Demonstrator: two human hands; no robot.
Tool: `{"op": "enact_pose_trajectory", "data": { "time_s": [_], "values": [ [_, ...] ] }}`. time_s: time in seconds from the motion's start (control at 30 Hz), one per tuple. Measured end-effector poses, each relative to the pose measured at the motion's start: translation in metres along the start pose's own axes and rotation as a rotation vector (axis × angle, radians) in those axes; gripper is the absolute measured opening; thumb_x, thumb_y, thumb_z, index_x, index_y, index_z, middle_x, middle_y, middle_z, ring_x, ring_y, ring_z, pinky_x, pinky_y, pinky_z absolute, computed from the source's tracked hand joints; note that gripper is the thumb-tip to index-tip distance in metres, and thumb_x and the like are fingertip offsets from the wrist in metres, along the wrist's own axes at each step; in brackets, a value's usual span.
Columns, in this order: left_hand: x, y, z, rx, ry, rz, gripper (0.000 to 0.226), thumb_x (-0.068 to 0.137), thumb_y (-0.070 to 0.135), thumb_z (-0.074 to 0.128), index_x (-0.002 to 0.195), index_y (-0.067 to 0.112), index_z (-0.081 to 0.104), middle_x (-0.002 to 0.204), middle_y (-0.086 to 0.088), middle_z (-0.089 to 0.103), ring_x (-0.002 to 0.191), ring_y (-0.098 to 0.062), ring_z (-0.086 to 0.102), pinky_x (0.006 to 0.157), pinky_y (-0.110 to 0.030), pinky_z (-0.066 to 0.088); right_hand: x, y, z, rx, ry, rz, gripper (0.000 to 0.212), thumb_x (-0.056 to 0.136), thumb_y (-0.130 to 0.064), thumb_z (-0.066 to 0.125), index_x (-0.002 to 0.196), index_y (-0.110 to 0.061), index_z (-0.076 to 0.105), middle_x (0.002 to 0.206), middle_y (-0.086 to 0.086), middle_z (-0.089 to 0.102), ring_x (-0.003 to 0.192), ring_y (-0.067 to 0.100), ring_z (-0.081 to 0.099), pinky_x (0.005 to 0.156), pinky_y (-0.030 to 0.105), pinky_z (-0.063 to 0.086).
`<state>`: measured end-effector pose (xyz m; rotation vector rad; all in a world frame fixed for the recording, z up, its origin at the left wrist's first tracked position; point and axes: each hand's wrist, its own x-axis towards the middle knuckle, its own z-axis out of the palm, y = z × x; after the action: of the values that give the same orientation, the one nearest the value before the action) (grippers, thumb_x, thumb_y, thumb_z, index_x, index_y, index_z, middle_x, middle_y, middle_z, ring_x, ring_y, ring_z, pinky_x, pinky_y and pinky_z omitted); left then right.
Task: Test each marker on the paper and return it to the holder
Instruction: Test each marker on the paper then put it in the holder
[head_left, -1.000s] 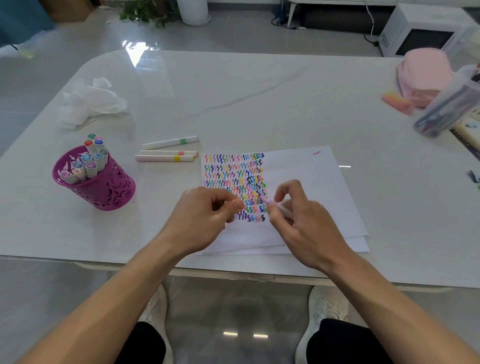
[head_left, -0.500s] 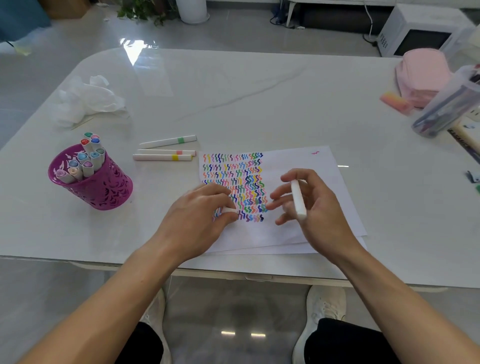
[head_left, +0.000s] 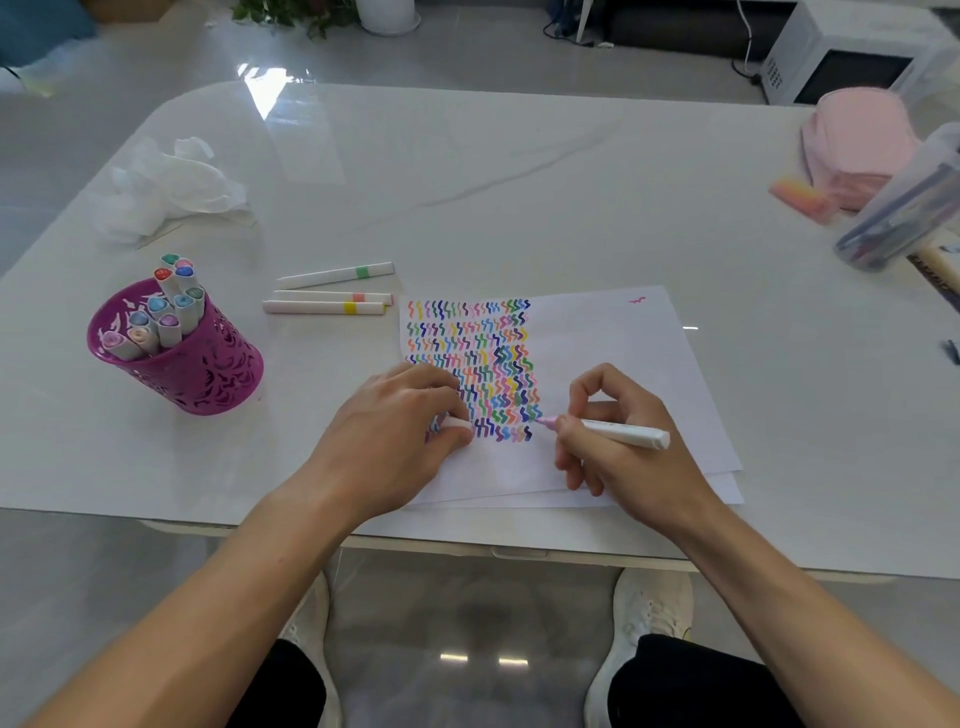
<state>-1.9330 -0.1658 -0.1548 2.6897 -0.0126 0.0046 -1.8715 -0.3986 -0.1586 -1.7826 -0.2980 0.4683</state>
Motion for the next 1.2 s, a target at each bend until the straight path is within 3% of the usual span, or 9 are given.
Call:
{"op": "enact_pose_trajectory", "data": {
  "time_s": [0.17, 0.87, 1.0, 1.2],
  "values": [
    [0.0005, 0.0013, 0.0002, 0.003, -0.013, 0.005, 0.019, 0.096, 0.040, 0.060, 0.102, 0.029, 0.074, 0.126, 0.014, 0.063, 0.119, -0.009, 0.053, 0.102, -0.035, 0.046, 0.0002, 0.0058, 0.0027, -0.041, 0.013, 0.013, 0.023, 0.092, -0.008, 0.072, 0.084, -0.012, 0.051, 0.065, 0.014, 0.070, 0.050, 0.027, 0.063, 0.049, 0.034, 0.049],
    [0.0008, 0.0025, -0.0017, 0.012, -0.049, -0.029, 0.020, 0.098, 0.040, 0.058, 0.106, 0.030, 0.073, 0.128, 0.017, 0.059, 0.119, -0.005, 0.049, 0.097, -0.026, 0.043, -0.0001, 0.0065, 0.0055, -0.100, 0.062, 0.047, 0.026, 0.090, -0.008, 0.073, 0.079, -0.010, 0.049, 0.061, 0.011, 0.069, 0.046, 0.022, 0.061, 0.045, 0.024, 0.044],
    [0.0004, 0.0023, -0.0011, 0.013, -0.048, -0.035, 0.019, 0.098, 0.040, 0.058, 0.107, 0.030, 0.072, 0.129, 0.017, 0.058, 0.118, -0.004, 0.049, 0.096, -0.026, 0.044, 0.0003, 0.0053, 0.0044, -0.096, 0.065, 0.048, 0.025, 0.088, -0.005, 0.072, 0.078, -0.007, 0.049, 0.060, 0.013, 0.069, 0.045, 0.020, 0.061, 0.047, 0.031, 0.047],
    [-0.0001, 0.0031, -0.0010, 0.012, -0.049, -0.042, 0.021, 0.097, 0.041, 0.059, 0.109, 0.029, 0.070, 0.130, 0.016, 0.058, 0.119, -0.005, 0.048, 0.095, -0.026, 0.046, -0.0001, 0.0040, 0.0040, -0.099, 0.067, 0.059, 0.028, 0.087, -0.006, 0.075, 0.077, -0.008, 0.048, 0.060, 0.012, 0.070, 0.044, 0.021, 0.058, 0.046, 0.030, 0.046]
  ]
}}
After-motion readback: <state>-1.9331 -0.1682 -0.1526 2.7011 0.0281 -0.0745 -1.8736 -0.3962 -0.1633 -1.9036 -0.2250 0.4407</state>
